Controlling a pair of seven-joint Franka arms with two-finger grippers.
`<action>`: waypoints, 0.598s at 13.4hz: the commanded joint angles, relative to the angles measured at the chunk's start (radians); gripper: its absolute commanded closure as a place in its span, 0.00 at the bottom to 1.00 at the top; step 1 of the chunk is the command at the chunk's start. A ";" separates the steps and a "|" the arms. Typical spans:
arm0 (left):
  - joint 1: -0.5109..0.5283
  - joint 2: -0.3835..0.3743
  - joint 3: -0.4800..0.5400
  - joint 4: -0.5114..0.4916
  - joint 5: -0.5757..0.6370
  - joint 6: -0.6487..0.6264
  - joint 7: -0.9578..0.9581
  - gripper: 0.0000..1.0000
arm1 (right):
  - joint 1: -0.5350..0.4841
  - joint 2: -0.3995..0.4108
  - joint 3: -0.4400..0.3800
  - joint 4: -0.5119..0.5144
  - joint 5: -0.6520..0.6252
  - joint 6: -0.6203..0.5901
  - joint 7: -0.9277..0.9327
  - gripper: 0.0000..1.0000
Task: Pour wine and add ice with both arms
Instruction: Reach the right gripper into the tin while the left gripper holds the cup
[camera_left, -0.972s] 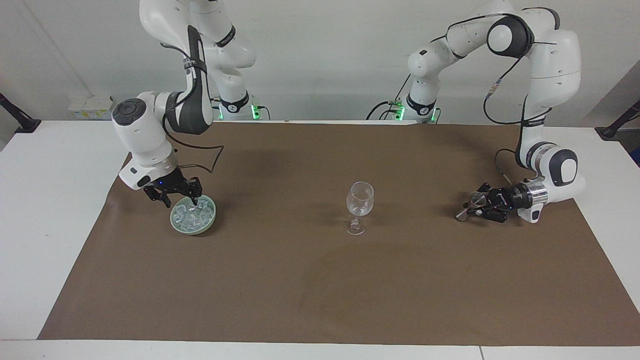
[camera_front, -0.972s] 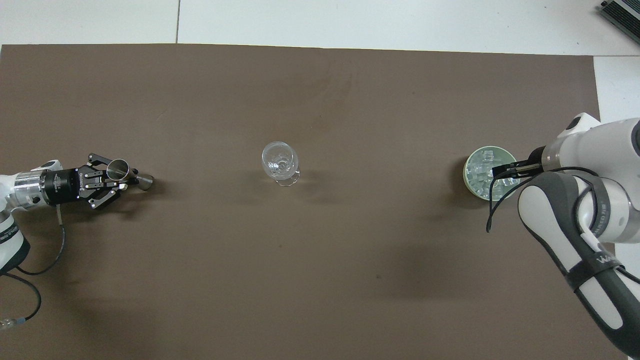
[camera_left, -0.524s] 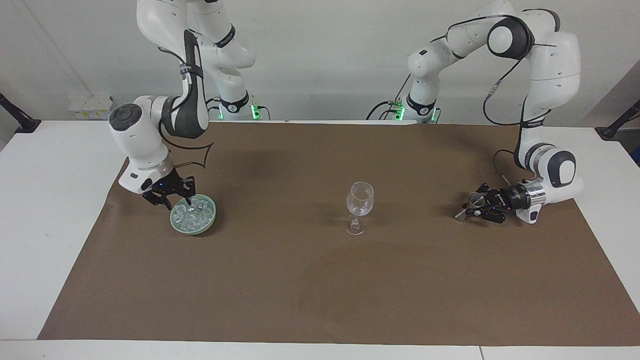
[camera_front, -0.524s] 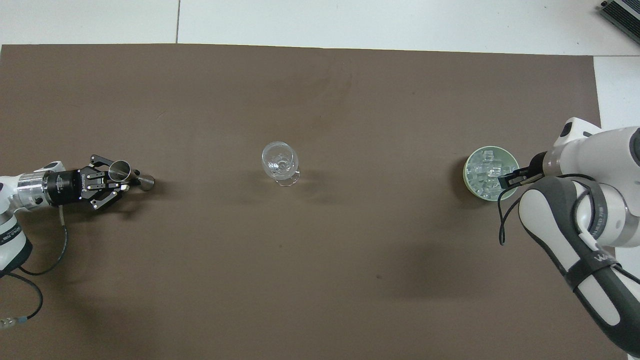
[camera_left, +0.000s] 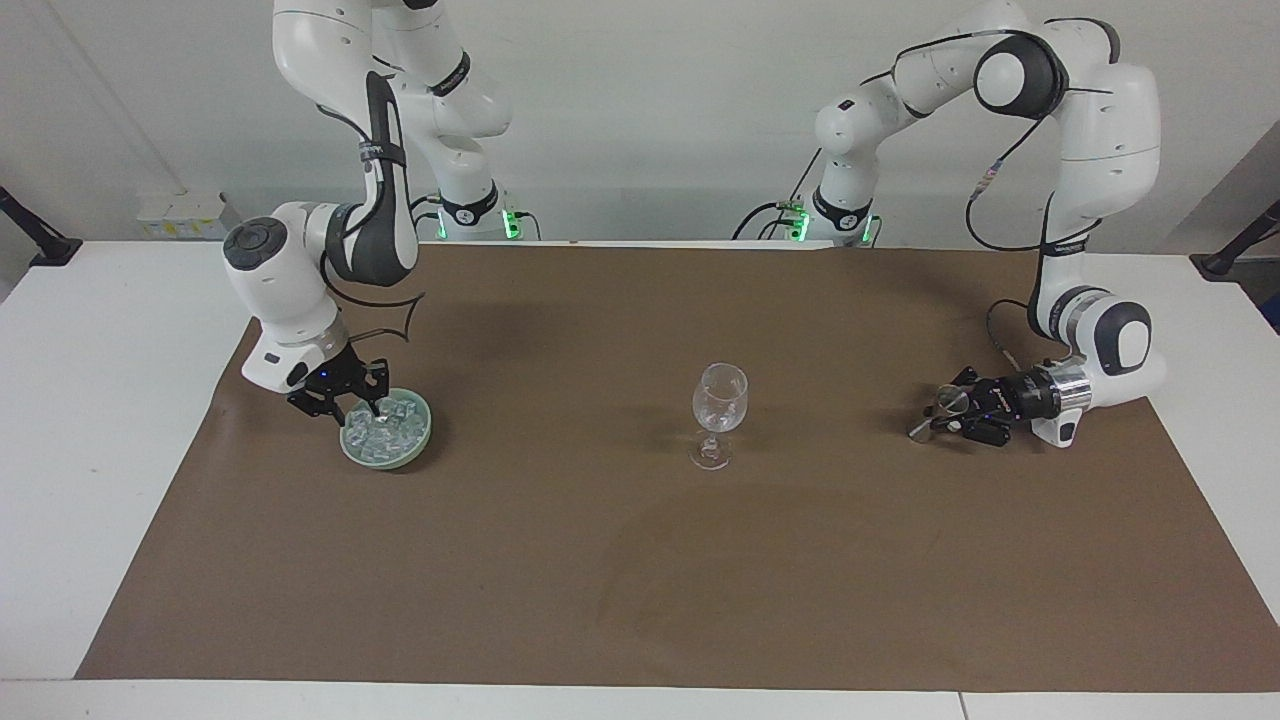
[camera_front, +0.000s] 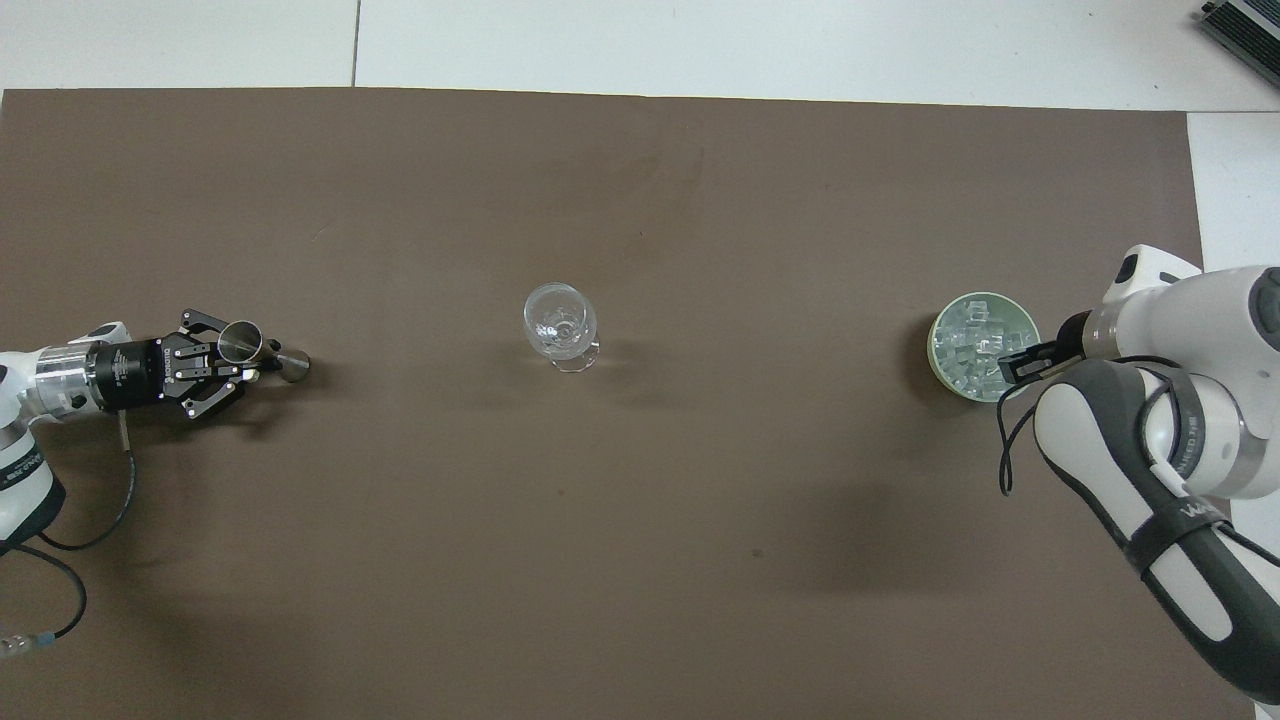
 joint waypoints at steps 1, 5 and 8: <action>-0.016 0.017 0.011 0.034 0.028 -0.010 0.001 0.86 | -0.017 0.005 0.007 -0.022 -0.023 0.030 -0.028 0.52; -0.017 0.022 0.009 0.051 0.048 -0.009 -0.008 0.61 | -0.014 0.005 0.009 -0.017 -0.023 0.020 -0.026 0.52; -0.022 0.022 0.009 0.054 0.051 -0.010 -0.013 0.41 | -0.012 0.005 0.009 -0.014 -0.023 0.010 -0.028 0.52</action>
